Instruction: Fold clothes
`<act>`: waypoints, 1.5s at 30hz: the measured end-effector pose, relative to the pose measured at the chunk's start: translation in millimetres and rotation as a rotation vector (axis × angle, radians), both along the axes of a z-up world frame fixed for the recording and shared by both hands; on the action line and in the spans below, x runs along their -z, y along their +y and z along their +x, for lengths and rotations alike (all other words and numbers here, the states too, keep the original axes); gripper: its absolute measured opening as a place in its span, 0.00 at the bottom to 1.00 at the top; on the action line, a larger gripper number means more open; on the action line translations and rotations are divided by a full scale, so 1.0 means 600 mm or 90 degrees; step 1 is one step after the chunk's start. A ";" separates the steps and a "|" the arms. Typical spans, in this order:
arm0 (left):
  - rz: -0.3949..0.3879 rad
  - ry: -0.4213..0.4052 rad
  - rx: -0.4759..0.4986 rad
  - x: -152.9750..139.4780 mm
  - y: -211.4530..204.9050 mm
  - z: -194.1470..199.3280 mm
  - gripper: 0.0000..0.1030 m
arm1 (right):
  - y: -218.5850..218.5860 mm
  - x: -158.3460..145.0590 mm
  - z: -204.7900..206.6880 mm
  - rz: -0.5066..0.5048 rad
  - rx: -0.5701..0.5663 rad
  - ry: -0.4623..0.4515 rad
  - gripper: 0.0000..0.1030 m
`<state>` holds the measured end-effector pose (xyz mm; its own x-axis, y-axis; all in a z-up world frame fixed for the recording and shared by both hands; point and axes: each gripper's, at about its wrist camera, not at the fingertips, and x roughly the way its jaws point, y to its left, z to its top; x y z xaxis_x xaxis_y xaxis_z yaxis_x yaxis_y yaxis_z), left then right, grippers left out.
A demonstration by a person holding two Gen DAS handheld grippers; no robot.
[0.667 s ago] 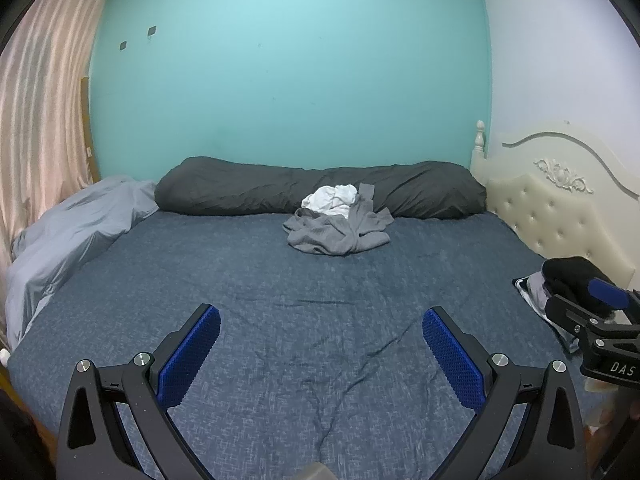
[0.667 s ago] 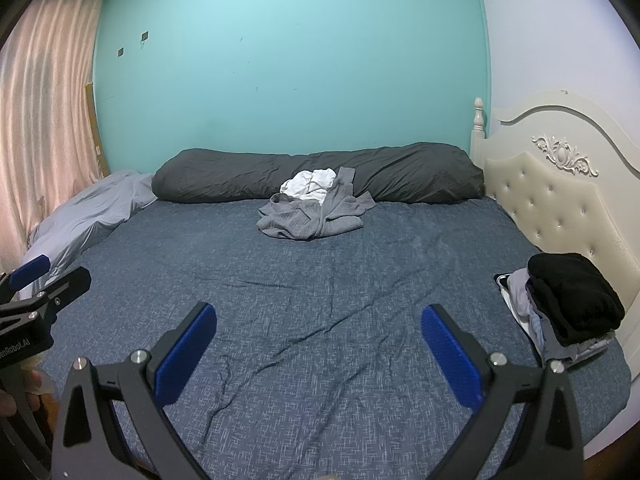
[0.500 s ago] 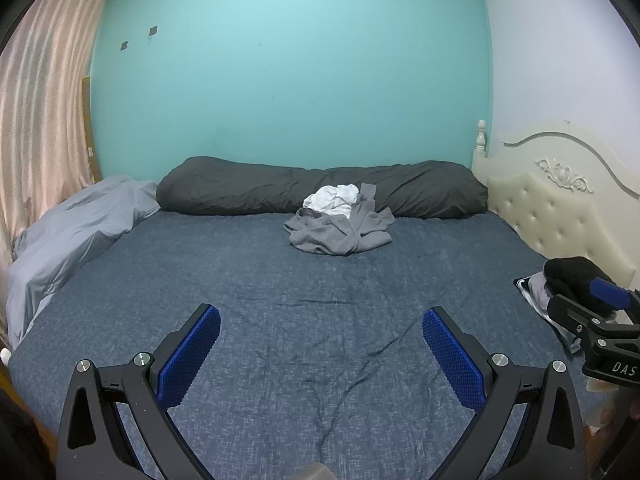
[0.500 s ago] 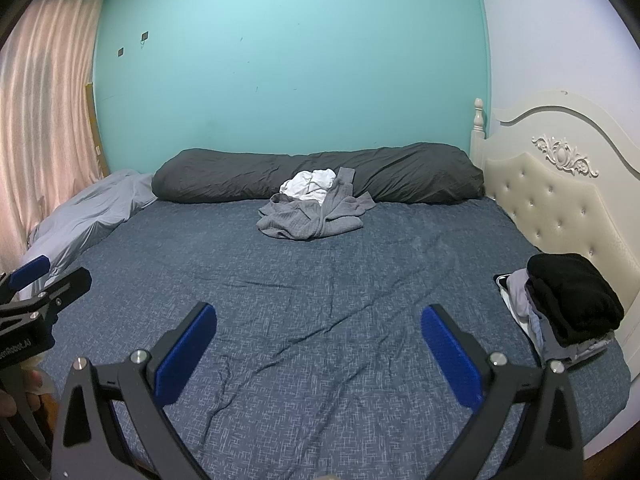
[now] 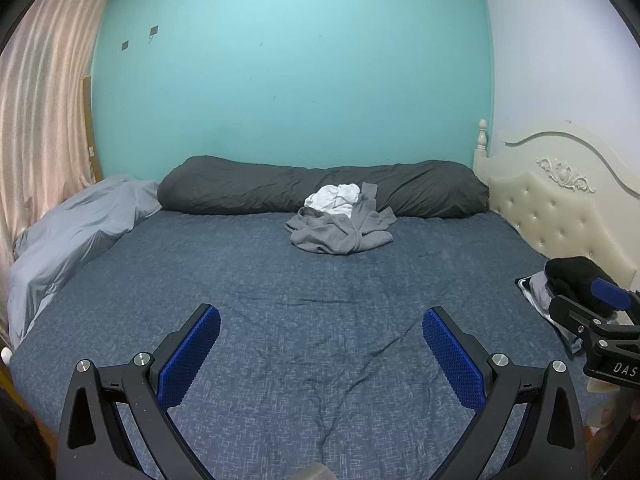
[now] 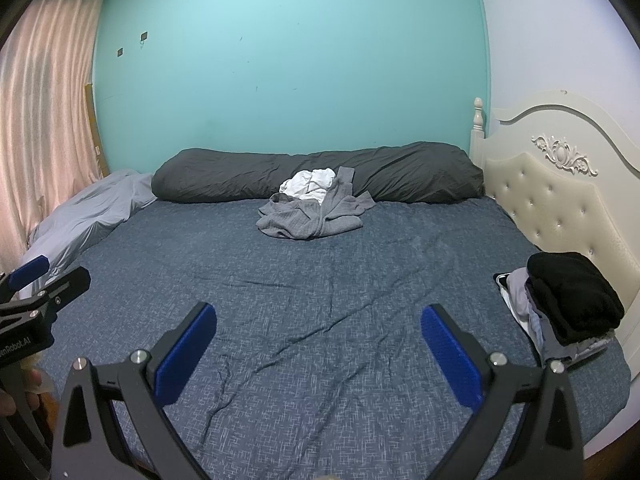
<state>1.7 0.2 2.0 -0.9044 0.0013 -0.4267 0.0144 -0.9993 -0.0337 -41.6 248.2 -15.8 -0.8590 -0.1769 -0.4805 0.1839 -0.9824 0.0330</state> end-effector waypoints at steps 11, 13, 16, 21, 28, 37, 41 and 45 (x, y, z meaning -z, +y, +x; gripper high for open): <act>-0.004 -0.003 -0.005 -0.006 0.007 -0.001 1.00 | -0.002 0.006 0.002 0.001 0.001 0.000 1.00; -0.004 -0.003 -0.006 -0.005 0.008 0.000 1.00 | -0.002 0.006 0.001 0.001 0.001 0.000 1.00; -0.004 -0.004 -0.006 -0.007 0.009 -0.001 1.00 | -0.002 0.007 0.001 0.000 0.001 0.000 1.00; -0.004 -0.006 -0.006 -0.011 0.011 -0.006 1.00 | -0.002 0.009 0.002 -0.001 0.001 0.001 1.00; -0.004 -0.004 -0.008 -0.003 0.007 -0.003 1.00 | 0.000 0.010 0.003 -0.001 0.001 0.000 1.00; -0.005 -0.005 -0.012 -0.002 0.005 -0.007 1.00 | 0.000 0.010 0.002 -0.002 0.001 -0.002 1.00; -0.004 -0.005 -0.012 0.001 0.004 -0.006 1.00 | 0.000 0.010 0.000 -0.003 0.001 -0.003 1.00; -0.004 -0.004 -0.013 0.004 0.003 -0.003 1.00 | -0.001 0.009 0.001 -0.002 0.001 -0.002 1.00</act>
<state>0.0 1.8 -0.5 -0.9012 -0.0195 -0.4329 0.0345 -0.9990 -0.0270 -41.0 247.9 -21.4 -0.8577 -0.1770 -0.4826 0.1817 -0.9826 0.0374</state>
